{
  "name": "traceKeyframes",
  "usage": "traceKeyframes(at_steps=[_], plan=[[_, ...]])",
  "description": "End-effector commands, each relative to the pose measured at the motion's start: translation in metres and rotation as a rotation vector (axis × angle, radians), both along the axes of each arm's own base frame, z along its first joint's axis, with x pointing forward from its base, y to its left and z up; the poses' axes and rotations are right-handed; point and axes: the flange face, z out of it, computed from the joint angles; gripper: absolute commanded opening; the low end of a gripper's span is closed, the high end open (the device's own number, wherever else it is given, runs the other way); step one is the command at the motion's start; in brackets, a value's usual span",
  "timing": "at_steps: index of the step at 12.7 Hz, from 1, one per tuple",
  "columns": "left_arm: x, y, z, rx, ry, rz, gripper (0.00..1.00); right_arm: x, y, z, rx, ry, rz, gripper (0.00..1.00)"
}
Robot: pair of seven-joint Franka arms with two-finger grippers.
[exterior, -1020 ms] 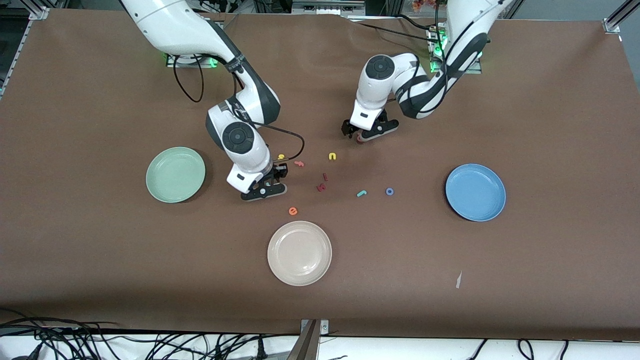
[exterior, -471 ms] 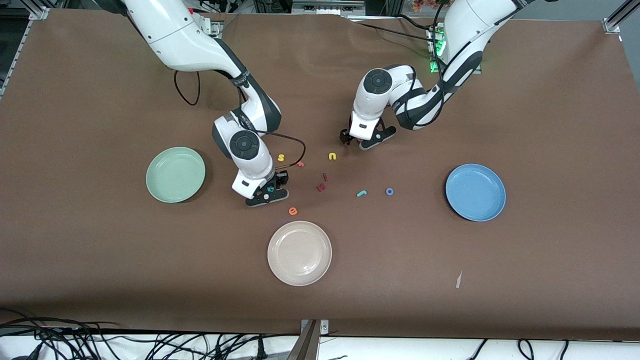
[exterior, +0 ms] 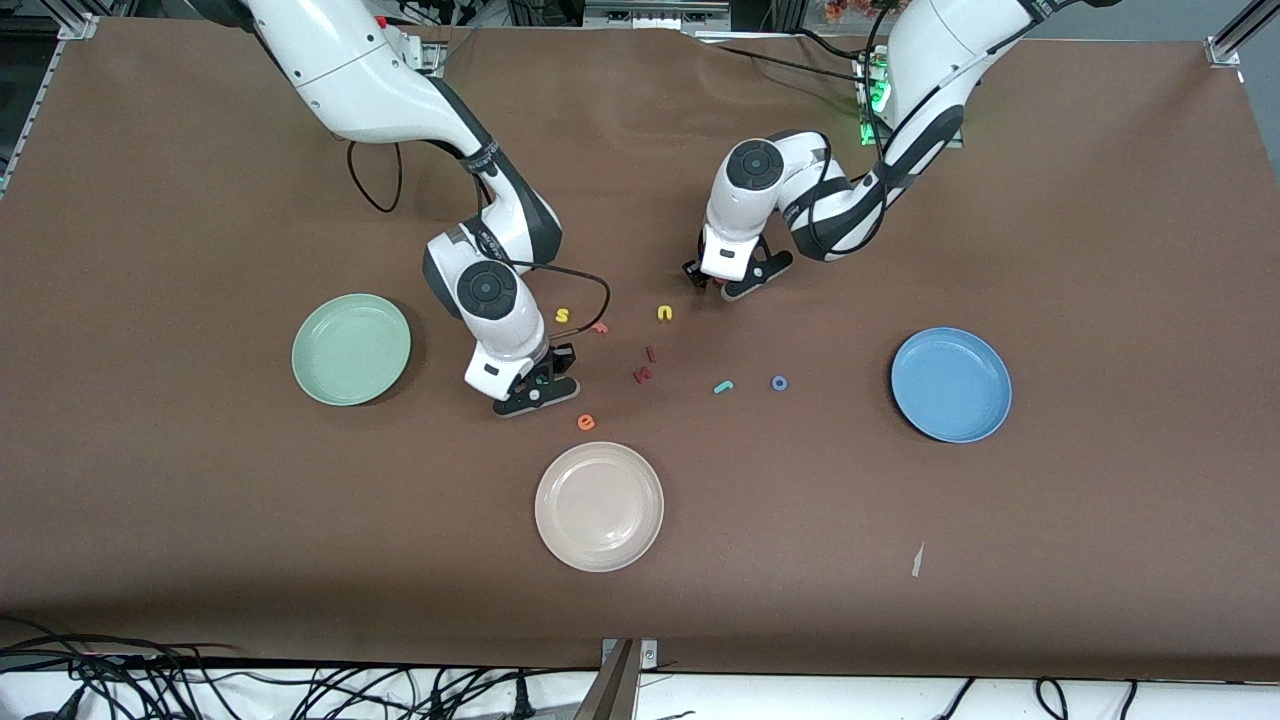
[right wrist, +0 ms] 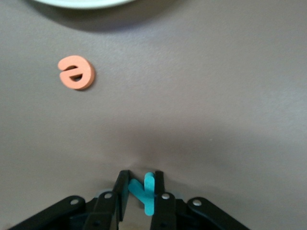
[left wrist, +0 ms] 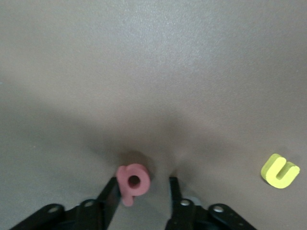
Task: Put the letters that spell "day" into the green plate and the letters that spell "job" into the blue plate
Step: 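Grasp the pink p with the left gripper while the right gripper grasps cyan y, then drop the cyan y on the green plate while the left gripper lifts the p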
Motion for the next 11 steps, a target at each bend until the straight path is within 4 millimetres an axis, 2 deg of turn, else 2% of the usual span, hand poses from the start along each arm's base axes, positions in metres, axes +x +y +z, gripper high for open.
traceKeyframes(at_steps=[1, 2, 4, 5, 7, 8, 10, 11], plan=[[0.007, 0.006, -0.007, 0.023, -0.009, 0.012, 0.4, 0.02, -0.019, 0.041, -0.031, 0.009, 0.028, 0.0], [0.009, 0.009, -0.008, 0.027, -0.009, 0.017, 0.39, 0.026, -0.033, 0.059, -0.038, 0.022, 0.023, 0.0], [0.01, 0.009, -0.009, 0.029, -0.009, 0.016, 0.32, 0.048, -0.089, 0.089, -0.05, 0.046, 0.047, 0.0], [0.009, 0.01, -0.009, 0.03, -0.009, 0.013, 0.28, 0.052, -0.115, 0.095, -0.062, 0.077, 0.061, 0.0], [0.009, 0.01, -0.009, 0.037, -0.006, 0.011, 0.18, 0.06, -0.183, 0.091, -0.073, 0.163, 0.039, 0.0], [0.009, 0.011, -0.01, 0.048, -0.001, 0.009, 0.14, 0.06, -0.221, 0.079, -0.058, 0.21, 0.04, 0.0], [0.013, 0.014, -0.008, 0.054, -0.005, 0.007, 0.09, 0.052, -0.262, 0.058, -0.038, 0.259, 0.038, 0.0], [0.026, 0.019, -0.002, 0.07, -0.015, 0.002, 0.08, 0.045, -0.265, 0.049, -0.039, 0.266, 0.036, 0.0]])
